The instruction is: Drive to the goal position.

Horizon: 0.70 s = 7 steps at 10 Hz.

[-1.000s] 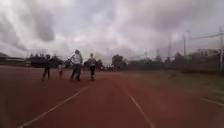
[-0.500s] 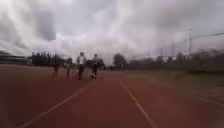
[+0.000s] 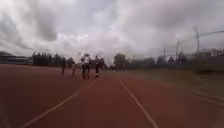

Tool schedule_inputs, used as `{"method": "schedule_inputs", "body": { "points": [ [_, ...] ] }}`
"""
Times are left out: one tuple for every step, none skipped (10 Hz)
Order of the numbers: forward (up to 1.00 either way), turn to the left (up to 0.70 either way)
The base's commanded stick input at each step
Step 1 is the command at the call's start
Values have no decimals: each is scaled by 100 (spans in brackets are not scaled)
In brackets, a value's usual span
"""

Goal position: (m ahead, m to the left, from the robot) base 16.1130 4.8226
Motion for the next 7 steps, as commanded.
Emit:
{"method": "schedule_inputs", "body": {
  "points": [
    [85,0],
    [85,0],
    [85,0],
    [85,0],
    [85,0],
    [85,0],
    [85,0]
  ]
}}
